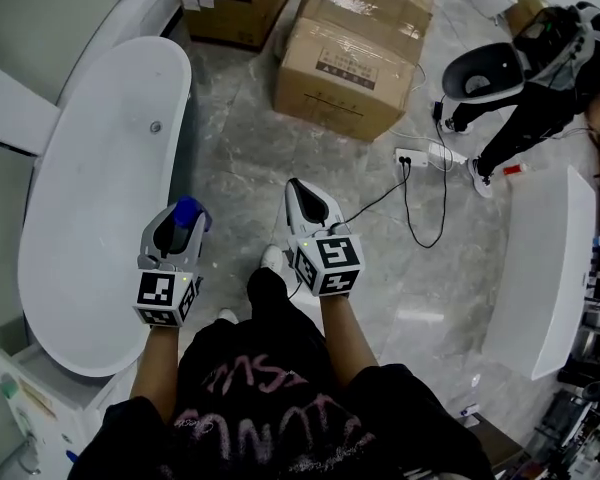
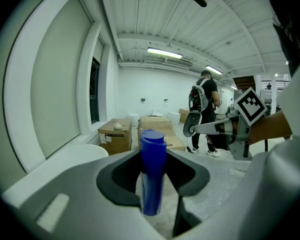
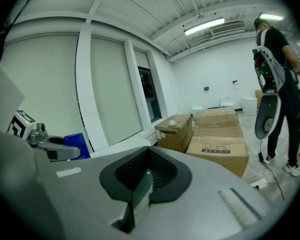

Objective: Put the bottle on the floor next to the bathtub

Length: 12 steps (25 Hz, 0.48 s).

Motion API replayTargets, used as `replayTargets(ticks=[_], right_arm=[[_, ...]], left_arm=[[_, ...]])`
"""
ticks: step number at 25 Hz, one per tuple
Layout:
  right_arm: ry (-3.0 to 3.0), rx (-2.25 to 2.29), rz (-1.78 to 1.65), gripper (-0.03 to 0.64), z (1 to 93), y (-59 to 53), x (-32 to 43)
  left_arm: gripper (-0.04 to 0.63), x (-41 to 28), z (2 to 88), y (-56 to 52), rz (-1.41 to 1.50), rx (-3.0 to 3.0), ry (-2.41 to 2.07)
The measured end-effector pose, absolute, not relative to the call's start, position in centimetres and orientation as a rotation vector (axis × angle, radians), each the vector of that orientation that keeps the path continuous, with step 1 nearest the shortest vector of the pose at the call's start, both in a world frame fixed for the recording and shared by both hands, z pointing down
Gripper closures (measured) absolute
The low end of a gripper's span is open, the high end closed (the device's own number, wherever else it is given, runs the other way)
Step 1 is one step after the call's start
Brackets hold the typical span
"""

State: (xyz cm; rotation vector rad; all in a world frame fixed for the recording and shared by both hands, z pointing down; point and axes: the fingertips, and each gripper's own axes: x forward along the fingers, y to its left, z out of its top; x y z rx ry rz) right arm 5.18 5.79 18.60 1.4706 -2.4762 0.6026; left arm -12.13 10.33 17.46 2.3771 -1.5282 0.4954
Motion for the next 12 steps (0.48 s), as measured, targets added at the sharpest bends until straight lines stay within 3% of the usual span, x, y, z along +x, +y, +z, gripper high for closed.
replayTargets(ticks=[12], right_arm=[[-2.504,1.361,0.64,0.603,20.7,1.6,7.1]], left_arm=[[0.444,-9.0,18.0,5.3,0.535,2.341,-1.553]])
